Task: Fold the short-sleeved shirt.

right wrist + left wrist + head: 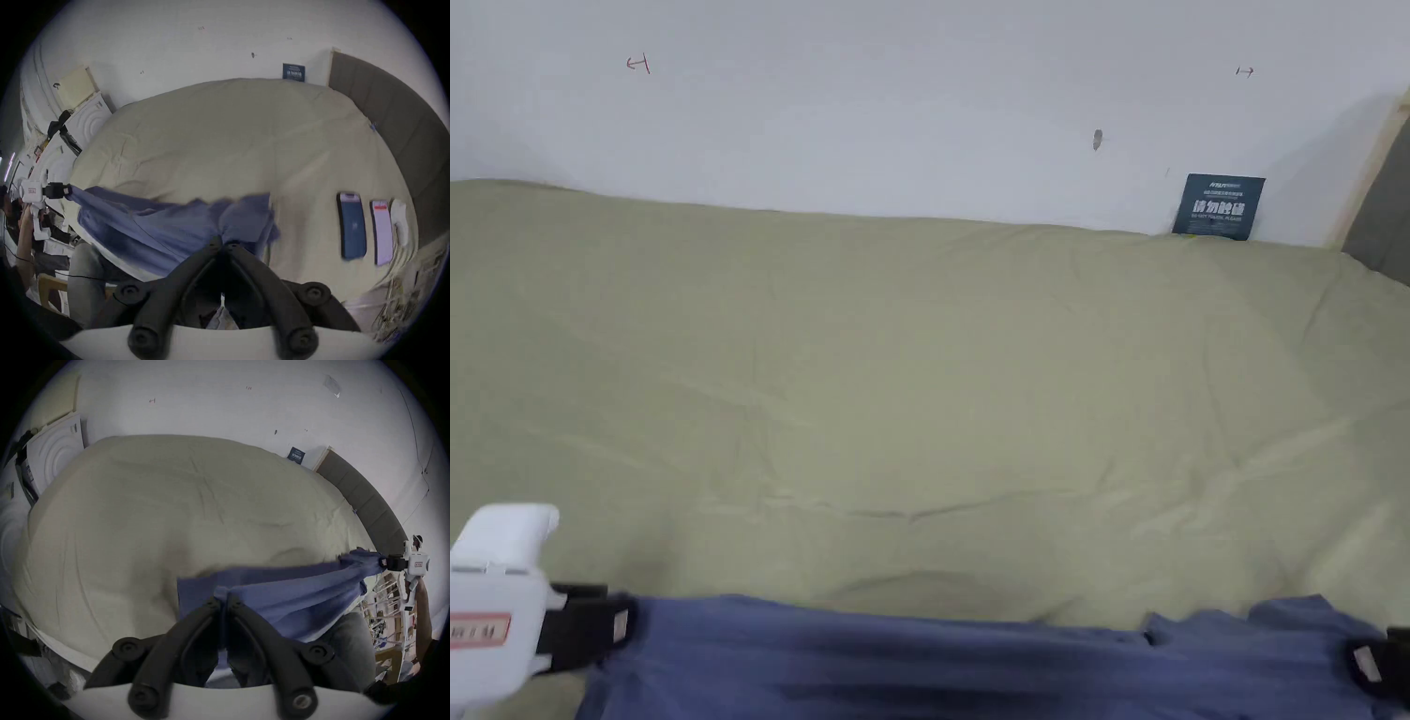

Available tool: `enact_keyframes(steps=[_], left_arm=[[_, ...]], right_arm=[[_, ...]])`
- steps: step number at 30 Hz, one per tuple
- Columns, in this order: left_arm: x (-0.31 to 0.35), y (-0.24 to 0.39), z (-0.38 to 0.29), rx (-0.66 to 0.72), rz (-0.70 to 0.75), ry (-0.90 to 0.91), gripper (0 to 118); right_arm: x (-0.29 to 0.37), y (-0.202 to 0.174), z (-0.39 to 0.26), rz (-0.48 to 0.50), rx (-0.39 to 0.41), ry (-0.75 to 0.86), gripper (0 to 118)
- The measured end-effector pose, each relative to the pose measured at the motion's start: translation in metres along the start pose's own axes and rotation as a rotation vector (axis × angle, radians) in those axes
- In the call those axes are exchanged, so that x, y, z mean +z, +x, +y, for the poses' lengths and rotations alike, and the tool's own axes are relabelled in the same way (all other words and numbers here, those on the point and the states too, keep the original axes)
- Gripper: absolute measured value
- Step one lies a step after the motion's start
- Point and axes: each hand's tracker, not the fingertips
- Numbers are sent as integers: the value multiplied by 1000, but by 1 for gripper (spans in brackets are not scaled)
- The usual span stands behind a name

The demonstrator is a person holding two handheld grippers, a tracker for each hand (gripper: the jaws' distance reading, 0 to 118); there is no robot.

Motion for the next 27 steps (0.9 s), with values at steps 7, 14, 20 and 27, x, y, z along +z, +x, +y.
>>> enact_keyframes(steps=[7, 14, 20, 27], left_arm=[[-16, -9, -61, 30, 27, -89, 3], [-37, -29, -83, 138, -25, -33, 22], [-15, -28, -82, 285, -177, -2, 98], [36, 44, -31, 0, 36, 156, 97]], right_arm=[[-19, 12, -46, -22, -67, -58, 1], [-45, 18, -68, -42, -69, -106, 3], [-5, 15, -62, 26, -175, 13, 74], [36, -42, -26, -124, -76, 130, 74]])
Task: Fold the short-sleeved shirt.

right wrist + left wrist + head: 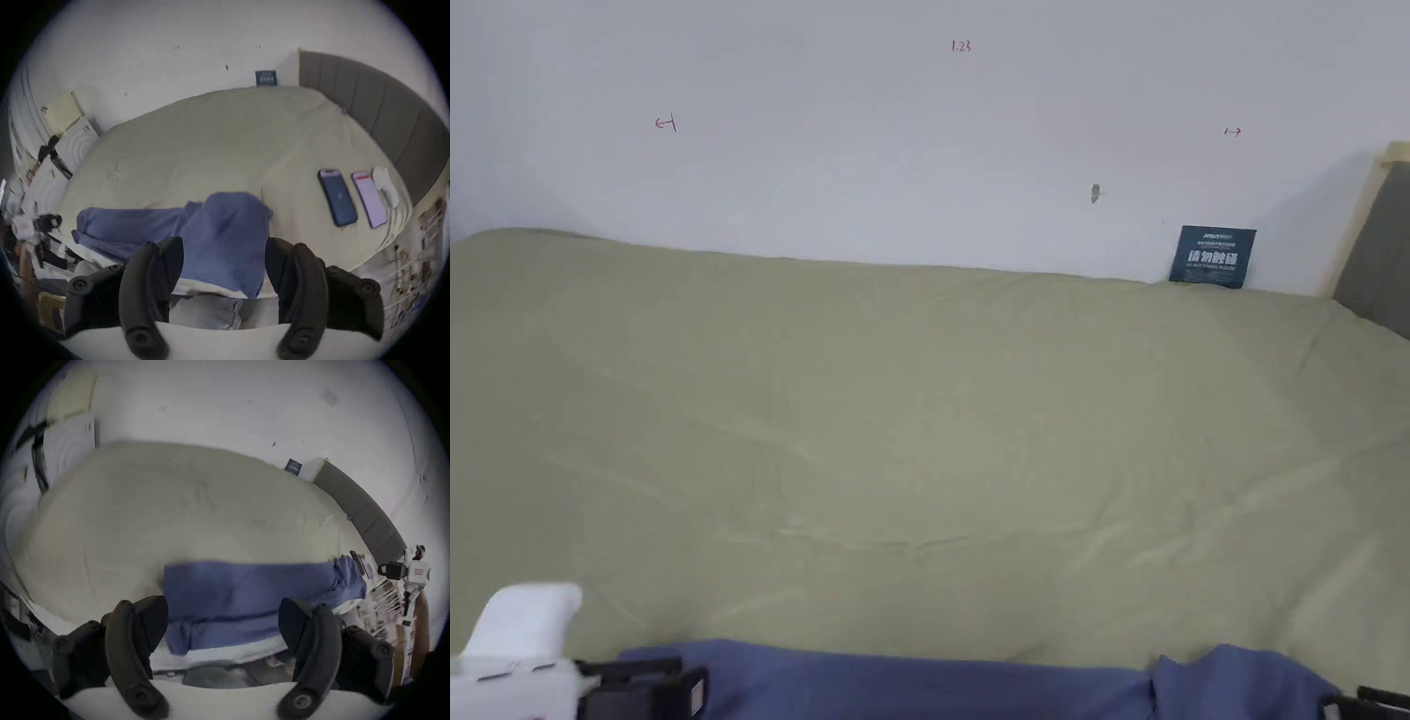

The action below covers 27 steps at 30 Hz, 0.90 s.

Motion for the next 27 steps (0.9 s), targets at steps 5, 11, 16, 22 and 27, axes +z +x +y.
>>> enact_keyframes(steps=[5, 11, 16, 22, 27], left_arm=[[-12, 91, 24, -23, 168, 80, 56], [-33, 157, 0, -22, 218, 135, 0], [-65, 188, -26, -59, 274, 38, 0], [-66, 203, -38, -69, 268, 35, 0], [-62, 202, -35, -52, 244, 43, 0]], right_arm=[[-16, -70, 10, -89, 91, 96, 72], [-38, -141, -6, -118, 56, 175, 0], [-62, -176, -38, -150, 116, 184, 0], [-65, -190, -53, -134, 127, 121, 0], [-60, -190, -55, -123, 121, 124, 0]])
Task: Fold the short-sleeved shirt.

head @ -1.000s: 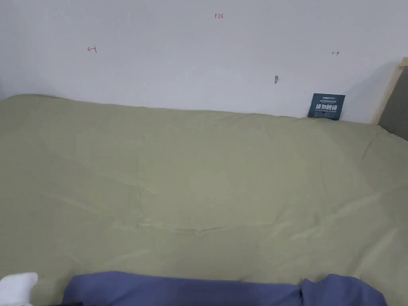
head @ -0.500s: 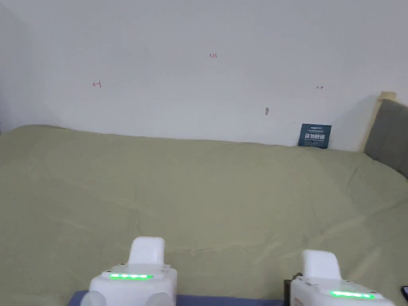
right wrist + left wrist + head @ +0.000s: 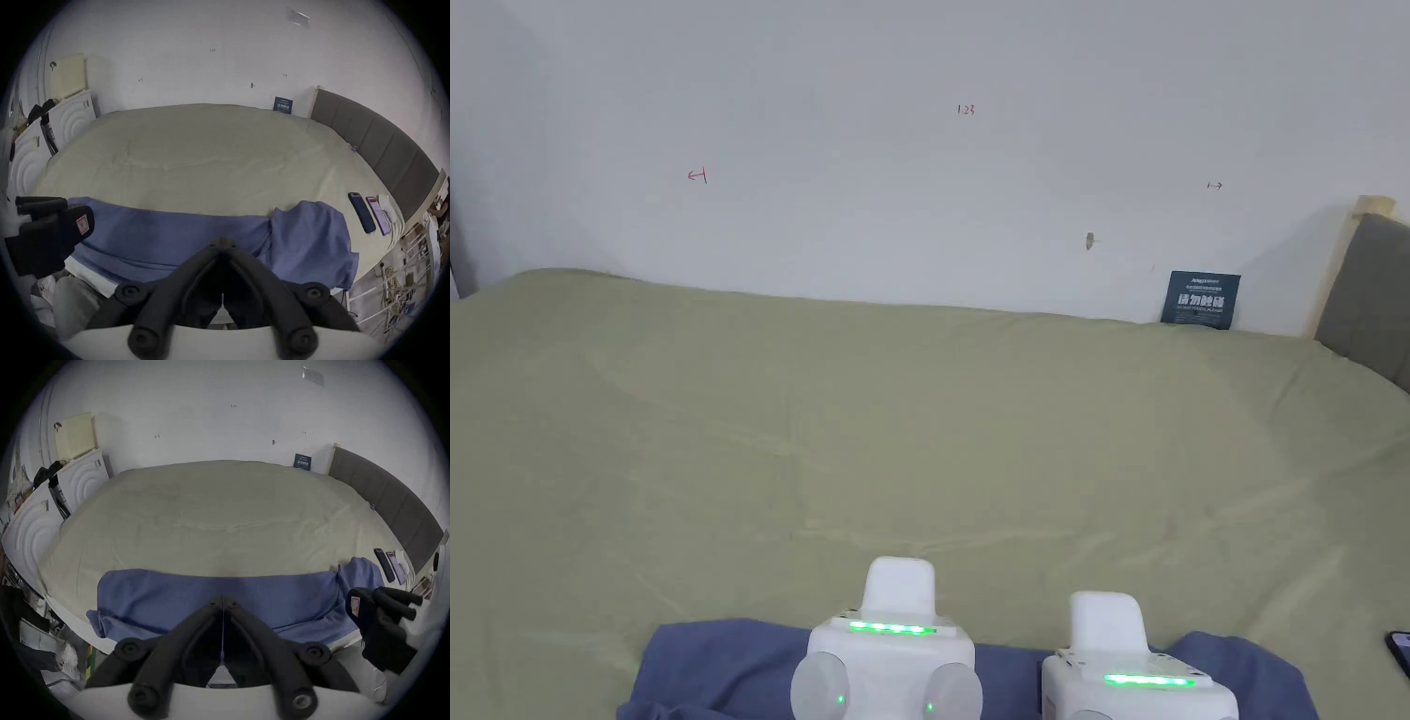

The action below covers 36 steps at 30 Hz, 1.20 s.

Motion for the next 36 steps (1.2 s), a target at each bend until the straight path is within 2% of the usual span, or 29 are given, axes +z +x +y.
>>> enact_keyframes(steps=[3, 7, 9, 10, 11, 12, 13, 15, 18, 19, 20, 25, 28, 29, 30, 31, 32, 33, 34, 36], left_arm=[[1, -28, 13, 26, -161, -13, 0], [-11, -137, 29, 335, -513, -23, 0], [-26, -192, 28, 418, -702, -79, 0], [-31, -216, 23, 429, -740, -78, 6], [-34, -240, 18, 414, -727, -79, 28], [-36, -257, 14, 413, -691, -73, 87], [-39, -275, 8, 415, -642, -71, 118], [-58, -293, -7, 438, -648, -67, 116], [-91, -310, -29, 534, -684, -169, 116], [-69, -333, -26, 560, -664, -197, 116], [-75, -336, -30, 561, -665, -237, 116], [-106, -321, -48, 548, -683, -344, 116], [-101, -312, -47, 538, -662, -287, 115], [-101, -312, -47, 571, -663, -282, 111], [-100, -312, -45, 592, -668, -295, 93], [-98, -313, -43, 594, -682, -299, 93], [-94, -310, -40, 586, -674, -288, 79], [-96, -304, -36, 543, -612, -290, 20], [-98, -298, -36, 492, -532, -306, 5], [-106, -289, -47, 533, -602, -323, 5]], right_arm=[[10, 11, 10, 39, -17, 3, 0], [25, 39, 24, 54, -44, 59, 0], [30, 52, 30, 50, -60, 70, 0], [30, 59, 33, 50, -67, 75, 0], [30, 64, 35, 52, -73, 75, 0], [30, 68, 38, 54, -78, 72, 0], [30, 72, 40, 60, -81, 67, 0], [29, 75, 43, 65, -87, 62, 0], [26, 76, 45, 59, -77, 57, 0], [24, 76, 46, 58, -71, 50, 0], [22, 76, 47, 60, -70, 40, 0], [16, 76, 46, 78, -74, 18, 0], [12, 76, 44, 98, -99, -2, 0], [10, 74, 43, 98, -97, -9, 0], [9, 74, 42, 98, -96, -14, 0], [8, 73, 41, 100, -94, -21, 0], [7, 73, 40, 105, -97, -27, 0], [6, 73, 38, 116, -105, -33, 0], [5, 73, 37, 123, -113, -37, 0], [5, 75, 35, 139, -132, -46, 0]])
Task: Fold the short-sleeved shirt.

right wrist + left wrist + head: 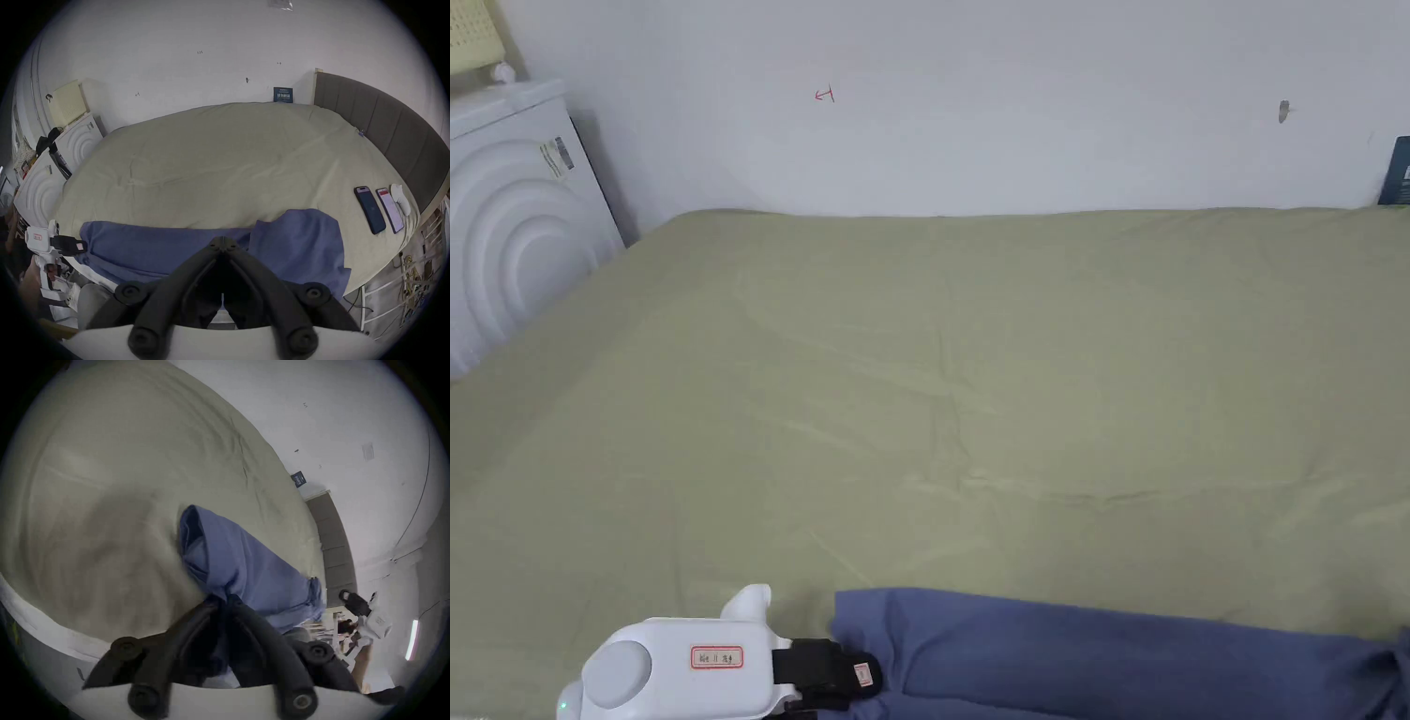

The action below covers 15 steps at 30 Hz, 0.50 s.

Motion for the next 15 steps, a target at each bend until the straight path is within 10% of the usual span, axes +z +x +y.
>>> enact_keyframes(steps=[15], left_arm=[[-2, 182, 2, -389, -163, -17, 5]], right_arm=[[46, 36, 11, 10, -89, 93, 0]])
